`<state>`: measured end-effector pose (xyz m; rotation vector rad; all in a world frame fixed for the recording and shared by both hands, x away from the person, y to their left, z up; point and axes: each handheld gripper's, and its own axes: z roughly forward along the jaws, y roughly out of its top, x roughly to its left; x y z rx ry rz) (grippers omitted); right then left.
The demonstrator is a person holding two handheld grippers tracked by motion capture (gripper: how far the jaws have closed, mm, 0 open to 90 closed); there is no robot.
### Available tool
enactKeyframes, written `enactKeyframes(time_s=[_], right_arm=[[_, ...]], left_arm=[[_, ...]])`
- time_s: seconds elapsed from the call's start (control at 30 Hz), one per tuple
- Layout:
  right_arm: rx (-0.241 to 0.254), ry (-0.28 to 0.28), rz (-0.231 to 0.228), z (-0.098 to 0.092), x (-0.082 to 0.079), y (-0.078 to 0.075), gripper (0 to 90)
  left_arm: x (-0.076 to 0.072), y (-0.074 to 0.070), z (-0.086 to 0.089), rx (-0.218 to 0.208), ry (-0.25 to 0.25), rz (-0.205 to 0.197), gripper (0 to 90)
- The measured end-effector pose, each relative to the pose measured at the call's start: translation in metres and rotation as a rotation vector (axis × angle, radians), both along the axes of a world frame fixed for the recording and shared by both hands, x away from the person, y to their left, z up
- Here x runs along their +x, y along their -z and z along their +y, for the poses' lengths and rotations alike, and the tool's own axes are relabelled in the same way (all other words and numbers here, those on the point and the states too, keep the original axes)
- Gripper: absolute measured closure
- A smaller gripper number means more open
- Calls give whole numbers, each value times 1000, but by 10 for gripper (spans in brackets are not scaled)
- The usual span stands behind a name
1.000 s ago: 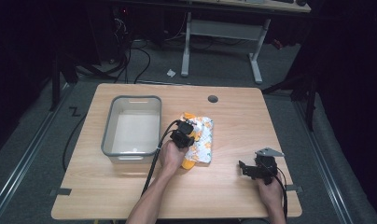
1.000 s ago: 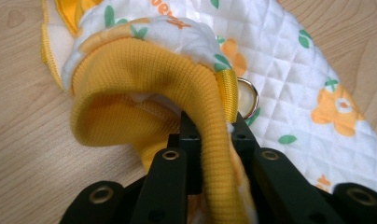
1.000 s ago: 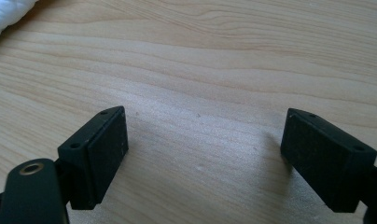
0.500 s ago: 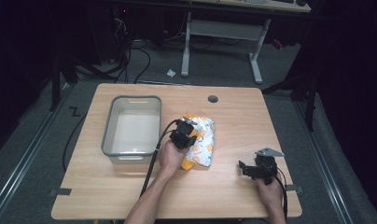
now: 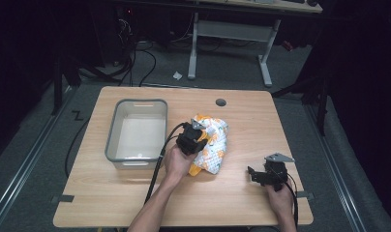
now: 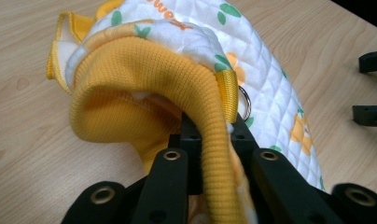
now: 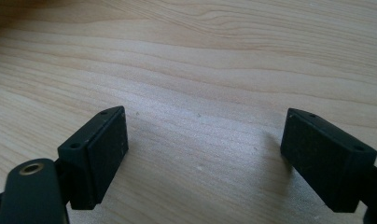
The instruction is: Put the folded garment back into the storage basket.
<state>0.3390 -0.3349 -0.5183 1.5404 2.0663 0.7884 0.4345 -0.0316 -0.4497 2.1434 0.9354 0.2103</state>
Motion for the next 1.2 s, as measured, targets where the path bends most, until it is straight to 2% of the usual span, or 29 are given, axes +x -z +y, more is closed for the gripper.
enactKeyframes(time_s=[0.6,0.87,1.2], right_arm=[[0,0,0,0,0,0,147],[0,0,0,0,0,0,148],[0,0,0,0,0,0,148]], left_arm=[[-11,-25,14,-68,12,-35,812],[-13,-32,21,-87,14,-44,812],[-21,-44,32,-115,-2,-87,812]])
